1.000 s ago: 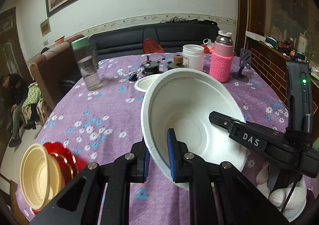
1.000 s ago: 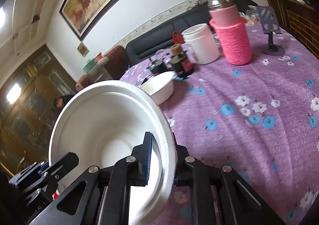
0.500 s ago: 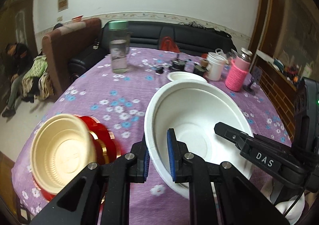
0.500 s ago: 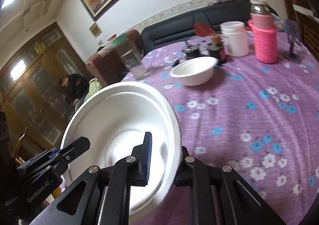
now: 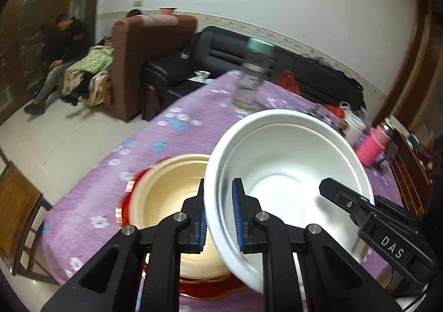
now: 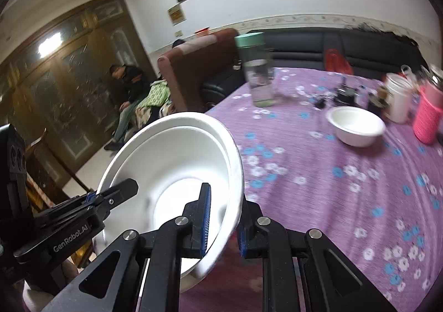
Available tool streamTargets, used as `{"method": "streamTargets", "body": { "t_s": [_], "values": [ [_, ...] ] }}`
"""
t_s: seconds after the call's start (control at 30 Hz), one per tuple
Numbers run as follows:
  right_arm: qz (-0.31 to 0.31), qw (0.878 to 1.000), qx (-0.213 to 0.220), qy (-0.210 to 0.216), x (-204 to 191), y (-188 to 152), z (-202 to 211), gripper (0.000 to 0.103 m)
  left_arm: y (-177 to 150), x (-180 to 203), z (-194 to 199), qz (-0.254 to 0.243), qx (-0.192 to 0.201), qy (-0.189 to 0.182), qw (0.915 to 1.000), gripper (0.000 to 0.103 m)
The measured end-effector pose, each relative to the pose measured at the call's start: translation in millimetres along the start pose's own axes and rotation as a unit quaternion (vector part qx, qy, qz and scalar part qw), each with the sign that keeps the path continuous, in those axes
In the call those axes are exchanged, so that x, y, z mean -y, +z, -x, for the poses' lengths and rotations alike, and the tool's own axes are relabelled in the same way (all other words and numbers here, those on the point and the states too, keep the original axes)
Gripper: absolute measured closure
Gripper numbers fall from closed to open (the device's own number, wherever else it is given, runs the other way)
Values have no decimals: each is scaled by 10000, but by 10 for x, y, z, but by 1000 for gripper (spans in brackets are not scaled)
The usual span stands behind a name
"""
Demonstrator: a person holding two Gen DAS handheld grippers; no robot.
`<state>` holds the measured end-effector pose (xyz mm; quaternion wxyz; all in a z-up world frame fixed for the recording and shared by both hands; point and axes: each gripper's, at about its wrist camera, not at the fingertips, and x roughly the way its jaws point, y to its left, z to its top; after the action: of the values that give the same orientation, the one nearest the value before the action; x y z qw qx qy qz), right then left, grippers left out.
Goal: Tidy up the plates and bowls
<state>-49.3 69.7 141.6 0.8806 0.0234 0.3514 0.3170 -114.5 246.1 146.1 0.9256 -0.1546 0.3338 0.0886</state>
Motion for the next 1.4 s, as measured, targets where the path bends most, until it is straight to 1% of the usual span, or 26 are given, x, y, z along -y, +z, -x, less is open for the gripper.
{"method": "streamTargets", "body": {
  "t_s": [0.17, 0.3, 0.47, 0.6, 0.67, 0.73, 0.77, 0.8, 0.83, 0.87, 0.9, 0.93, 0.97, 1.03, 1.1, 1.17, 1.23, 1.37, 1.4],
  "values": [
    [191, 9995, -220, 104, -291, 14, -326, 85, 4, -365, -35, 237, -70, 211, 9995, 88],
    [245, 9987, -434, 105, -382, -12, -579, 85, -52, -561, -113, 344, -218, 302, 9987, 88],
    [283, 9977, -615, 61, -442, -59, -764, 85, -77, -678, -189, 399, -305, 388, 9980, 88],
    [309, 9972, -680, 13, -475, -96, -814, 84, -104, -722, -231, 478, -387, 439, 9971, 87],
    [319, 9970, -706, -35, -473, -113, -847, 85, -110, -757, -232, 538, -382, 434, 9969, 82],
    [321, 9968, -725, -66, -469, -117, -867, 85, -103, -794, -207, 589, -327, 447, 9967, 71],
    [314, 9968, -732, -59, -464, -123, -879, 85, -97, -818, -193, 613, -299, 446, 9967, 68],
    [330, 9970, -703, -55, -466, -127, -880, 84, -92, -829, -172, 649, -257, 449, 9966, 62],
    [340, 9971, -672, -44, -473, -126, -874, 84, -84, -845, -145, 691, -203, 455, 9964, 58],
    [332, 9974, -636, -36, -473, -128, -873, 84, -75, -857, -128, 719, -168, 453, 9962, 56],
    [312, 9975, -628, -33, -485, -136, -866, 80, -67, -869, -110, 745, -137, 444, 9961, 54],
    [269, 9978, -602, 0, -477, -134, -864, 72, -59, -880, -90, 771, -114, 423, 9961, 52],
    [235, 9981, -572, 33, -481, -137, -854, 68, -53, -888, -75, 790, -98, 406, 9960, 51],
    [180, 9987, -471, 63, -475, -132, -823, 51, -50, -890, -39, 820, -51, 382, 9959, 43],
    [180, 9993, -327, 43, -480, -123, -778, 42, -48, -877, -11, 821, -7, 378, 9959, 41],
    [196, 9995, -226, 43, -488, -111, -739, 37, -46, -857, 10, 803, 14, 348, 9962, 40],
    [234, 9996, -181, -2, -497, -104, -722, 29, -43, -838, 12, 802, 17, 324, 9963, 40],
    [428, 9987, -1, -262, -531, -105, -672, 27, -52, -799, 29, 790, 32, 282, 9965, 39],
    [425, 9988, 54, -250, -525, -101, -646, 27, -52, -797, 40, 789, 45, 273, 9965, 39]
  ]
}}
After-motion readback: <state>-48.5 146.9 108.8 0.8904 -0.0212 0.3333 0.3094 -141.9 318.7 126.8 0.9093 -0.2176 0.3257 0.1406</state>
